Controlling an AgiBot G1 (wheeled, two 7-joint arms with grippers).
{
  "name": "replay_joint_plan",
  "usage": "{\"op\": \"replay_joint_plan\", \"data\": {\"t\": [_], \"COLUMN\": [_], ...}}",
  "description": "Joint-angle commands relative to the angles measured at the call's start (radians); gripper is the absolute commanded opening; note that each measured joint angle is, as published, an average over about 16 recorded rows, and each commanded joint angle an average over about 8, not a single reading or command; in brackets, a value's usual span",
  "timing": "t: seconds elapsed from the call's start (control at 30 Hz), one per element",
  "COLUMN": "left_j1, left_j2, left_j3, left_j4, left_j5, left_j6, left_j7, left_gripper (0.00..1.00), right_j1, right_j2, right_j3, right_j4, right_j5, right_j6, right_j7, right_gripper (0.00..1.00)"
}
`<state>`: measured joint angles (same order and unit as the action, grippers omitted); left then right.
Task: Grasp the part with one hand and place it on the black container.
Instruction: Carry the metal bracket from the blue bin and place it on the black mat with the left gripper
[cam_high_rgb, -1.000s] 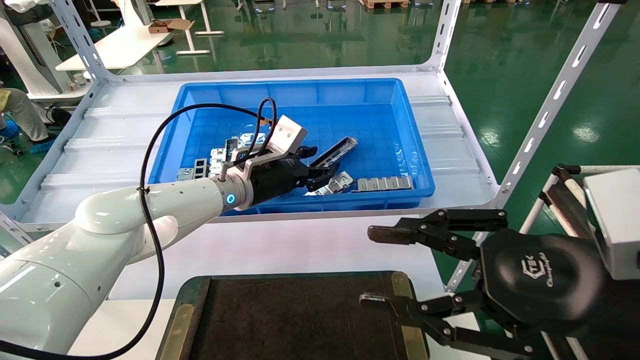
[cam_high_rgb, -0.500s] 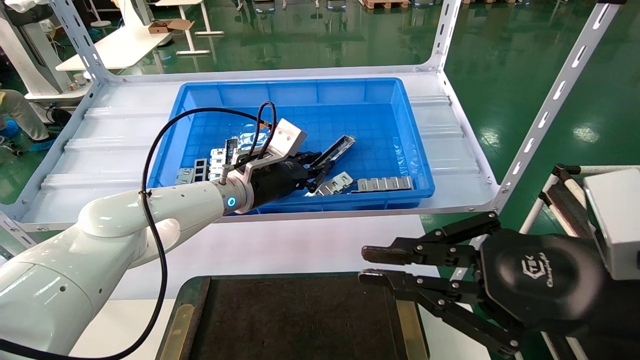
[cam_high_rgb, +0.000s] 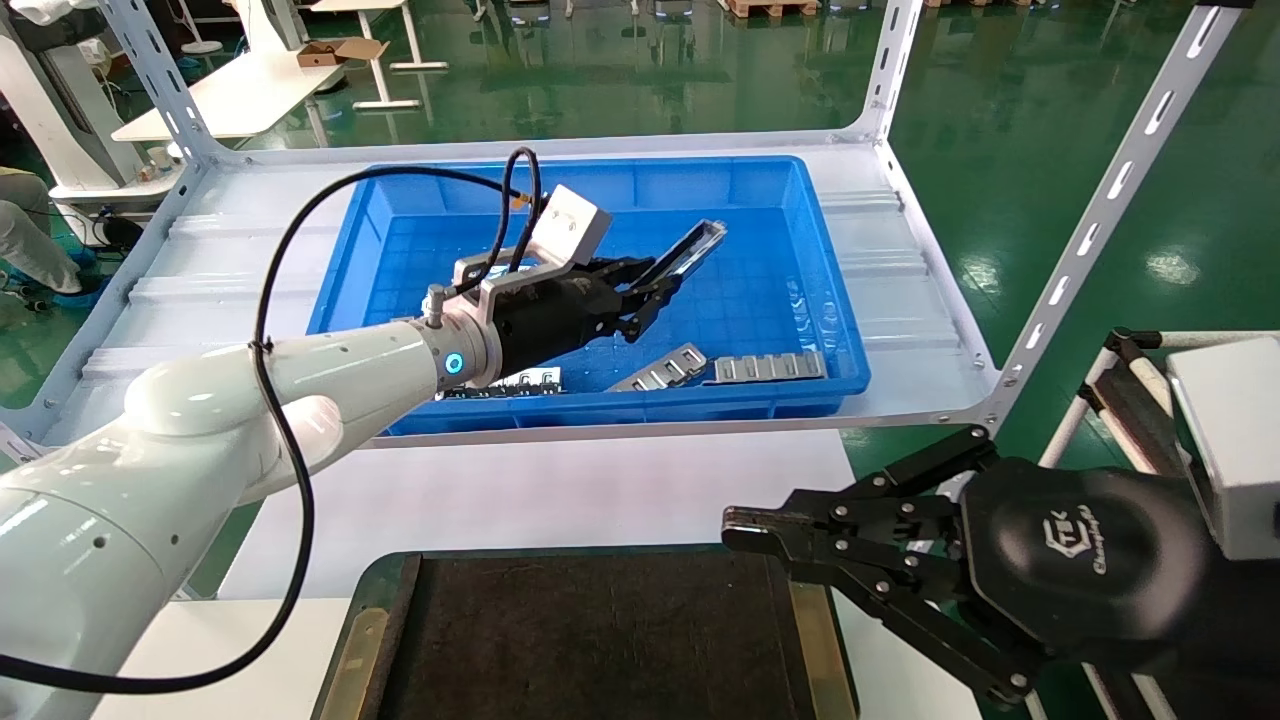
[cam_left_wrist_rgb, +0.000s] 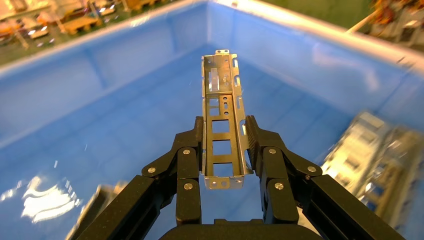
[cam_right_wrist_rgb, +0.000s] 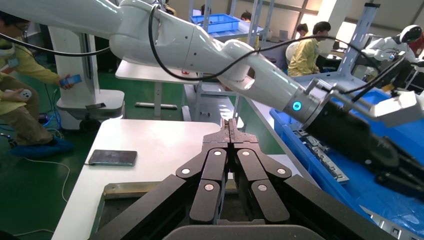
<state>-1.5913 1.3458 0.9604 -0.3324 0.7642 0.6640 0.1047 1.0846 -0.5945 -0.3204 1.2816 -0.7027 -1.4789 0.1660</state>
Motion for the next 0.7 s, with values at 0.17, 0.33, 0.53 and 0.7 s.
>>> {"op": "replay_joint_plan", "data": {"t": [0.17,0.33,0.53,0.7], "left_j1": [-0.024,-0.035,-0.030,0.006], "left_j2": [-0.024,-0.061,-0.133,-0.213], "left_j3": [-0.016,-0.030,-0.041,-0.044], "left_j4": [0.007,0.015,-0.016,-0.105], "left_j5": [-0.045,-0.071,-0.101,-0.123], "left_j6": [0.131,0.270,0.450,0.565], "left_j7": [0.035,0.059,0.054,0.026], "left_gripper": [0.00,0.00,0.00,0.00], "right_j1": [0.000,0.000,0.000,0.000], "right_j2": [0.000,0.000,0.000,0.000], "right_j3": [0.000,0.000,-0.001,-0.001], "right_j4": [0.000,0.000,0.000,0.000], "right_j5": [0.000,0.000,0.000,0.001], "right_j6": [0.000,0.000,0.000,0.000], "right_j7": [0.000,0.000,0.000,0.000], "right_gripper": [0.00,0.00,0.00,0.00]}}
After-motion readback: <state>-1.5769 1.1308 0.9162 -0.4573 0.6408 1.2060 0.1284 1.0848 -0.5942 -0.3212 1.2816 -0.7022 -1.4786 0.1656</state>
